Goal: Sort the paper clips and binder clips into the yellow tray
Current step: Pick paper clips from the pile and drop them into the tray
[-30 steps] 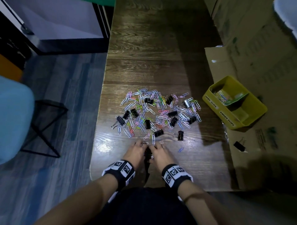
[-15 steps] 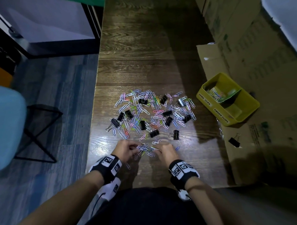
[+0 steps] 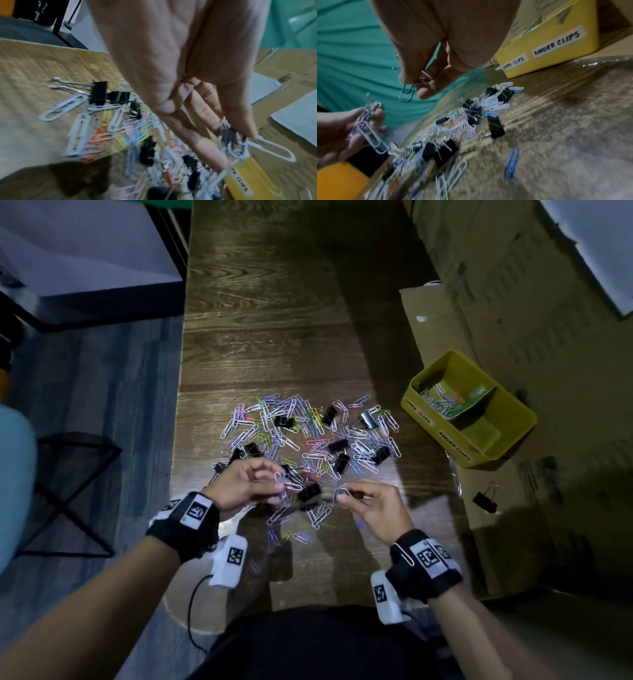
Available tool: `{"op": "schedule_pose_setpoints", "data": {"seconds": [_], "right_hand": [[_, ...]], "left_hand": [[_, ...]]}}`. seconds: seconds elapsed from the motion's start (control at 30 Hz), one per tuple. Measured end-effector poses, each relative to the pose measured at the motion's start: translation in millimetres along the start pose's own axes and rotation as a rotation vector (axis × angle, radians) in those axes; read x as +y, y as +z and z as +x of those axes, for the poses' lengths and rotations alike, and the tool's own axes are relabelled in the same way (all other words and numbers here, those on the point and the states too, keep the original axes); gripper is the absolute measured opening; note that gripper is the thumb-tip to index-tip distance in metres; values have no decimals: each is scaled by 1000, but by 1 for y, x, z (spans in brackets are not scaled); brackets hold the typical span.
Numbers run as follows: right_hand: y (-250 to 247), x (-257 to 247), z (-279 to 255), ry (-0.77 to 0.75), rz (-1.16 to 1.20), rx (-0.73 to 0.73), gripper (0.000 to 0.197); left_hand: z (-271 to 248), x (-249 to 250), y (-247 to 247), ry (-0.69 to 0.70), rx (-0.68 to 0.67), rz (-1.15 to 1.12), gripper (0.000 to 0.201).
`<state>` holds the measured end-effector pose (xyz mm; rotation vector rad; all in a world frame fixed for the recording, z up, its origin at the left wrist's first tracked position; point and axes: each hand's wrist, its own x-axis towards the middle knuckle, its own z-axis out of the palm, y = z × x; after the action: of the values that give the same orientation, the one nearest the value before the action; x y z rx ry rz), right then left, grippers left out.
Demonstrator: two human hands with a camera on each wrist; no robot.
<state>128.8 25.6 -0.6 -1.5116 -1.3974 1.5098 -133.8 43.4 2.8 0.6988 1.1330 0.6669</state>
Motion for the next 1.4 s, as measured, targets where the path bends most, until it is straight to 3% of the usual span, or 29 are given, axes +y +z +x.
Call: {"op": "schedule_pose_setpoints", "data": {"seconds": [0.1,0.37,0.5,0.57,0.67,0.73,0.77,0.83,0.9,1.03,1.2,1.3,1.4], "right_hand": [[-24,-12,-2,-5,152,76,17],[-102,-56,-1,-206,295,327,19],[-132,-59,14,-200,402,401,12],[-144,-61,26,-189,415,406,19],[-163,-67,47,-182,359,410,14],[-176,-68,63,-196,316,439,10],[-182,-69,71,-190,300,445,9],[-192,-67,91,-146,248,456,13],[-201,-64,110,-78,128,475,21],[-213,-47,146,38,-405,465,21],[-194,-43,171,163,-982,234,15],[-185,-44,174,222,-1068,143,26],[-175,-50,159,111,-982,177,30]], "left_hand": [[13,32,21,13,-112,-34,41],[92,124,135,145,-252,-83,20],[154,147,195,199,-182,-1,18],[187,148,216,265,-110,194,17],[228,141,231,440,-11,780,18],[241,134,239,511,-18,1035,20],[247,130,241,505,-80,1165,21],[249,127,249,303,-215,1515,27],[248,122,245,203,-234,1677,30],[243,114,222,436,-146,1368,30],[217,109,185,776,32,1176,23],[195,101,154,743,63,1164,22],[156,84,121,667,19,1235,21]]}}
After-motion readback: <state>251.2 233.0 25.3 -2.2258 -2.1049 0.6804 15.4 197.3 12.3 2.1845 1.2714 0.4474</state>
